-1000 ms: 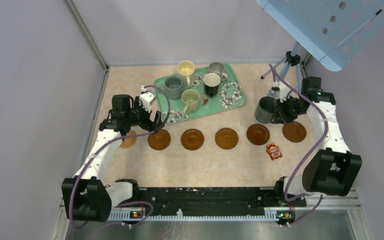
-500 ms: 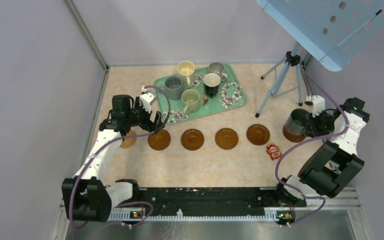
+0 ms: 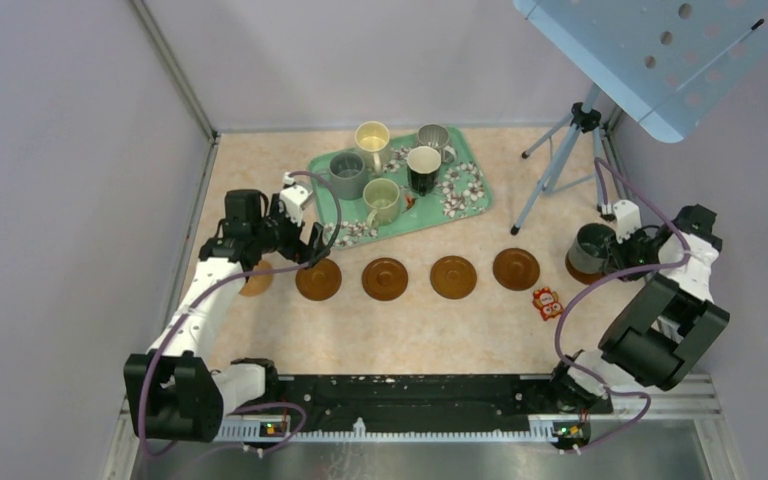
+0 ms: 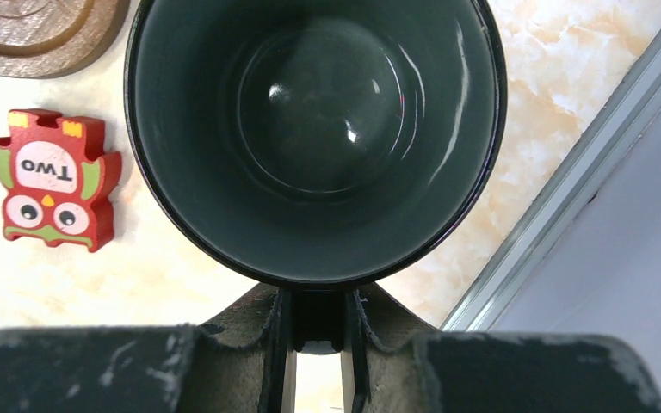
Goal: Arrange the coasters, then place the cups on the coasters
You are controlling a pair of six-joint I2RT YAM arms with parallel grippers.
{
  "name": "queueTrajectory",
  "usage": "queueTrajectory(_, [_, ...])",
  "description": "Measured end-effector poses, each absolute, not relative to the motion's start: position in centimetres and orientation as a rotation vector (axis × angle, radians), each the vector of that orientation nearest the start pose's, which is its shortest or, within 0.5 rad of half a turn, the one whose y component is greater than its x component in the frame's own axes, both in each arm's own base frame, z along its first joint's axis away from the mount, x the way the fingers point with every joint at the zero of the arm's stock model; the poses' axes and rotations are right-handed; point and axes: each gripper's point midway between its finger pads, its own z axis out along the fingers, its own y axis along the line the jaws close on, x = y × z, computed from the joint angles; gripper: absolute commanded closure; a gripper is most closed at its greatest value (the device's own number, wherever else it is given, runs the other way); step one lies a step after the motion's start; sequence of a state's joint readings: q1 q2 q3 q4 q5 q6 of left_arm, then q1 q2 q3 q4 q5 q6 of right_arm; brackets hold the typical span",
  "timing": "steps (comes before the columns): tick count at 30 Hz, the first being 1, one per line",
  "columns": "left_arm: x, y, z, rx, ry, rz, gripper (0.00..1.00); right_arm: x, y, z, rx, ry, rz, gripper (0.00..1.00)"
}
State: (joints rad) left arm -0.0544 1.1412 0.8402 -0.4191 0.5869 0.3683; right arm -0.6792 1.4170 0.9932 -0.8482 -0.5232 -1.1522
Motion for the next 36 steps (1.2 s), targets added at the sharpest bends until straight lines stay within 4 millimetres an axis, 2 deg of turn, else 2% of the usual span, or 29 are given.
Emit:
queueTrajectory(13, [30.4,-10.1,15.4,0.746,2.077,-0.5,0.01,25.6,-15.1,6.6,-0.655,2.483,0.135,1.0])
queueTrajectory(16, [30.4,-10.1,15.4,0.746,2.078,-0.501,0.01,25.7,-15.3,6.6,-0.66,2.476,0.126,0.9])
queueTrajectory(21, [30.4,-10.1,15.4,0.746,2.079,-0.501,0.01,25.9,-15.3,6.4,-0.671,2.462,0.122,0.62])
queueTrajectory(24, [30.4,-10.1,15.4,0.746,2.078,-0.5,0.01,26.0,-15.3,6.4,-0.679,2.457,0.12,0.51])
queueTrajectory(30, [30.4,-10.1,15.4,0.746,2.079,-0.501,0.01,25.7,-15.1,6.4,-0.69,2.46,0.135,0.37])
queueTrajectory(33, [30.4,-10.1,15.4,0.746,2.079,-0.501,0.01,25.3,-14.7,6.6,-0.693,2.47,0.157,0.34])
queueTrajectory(36, [30.4,-10.1,15.4,0.746,2.079,-0.501,0.01,25.4,-14.8,7.9,-0.692,2.468,0.162,0.33])
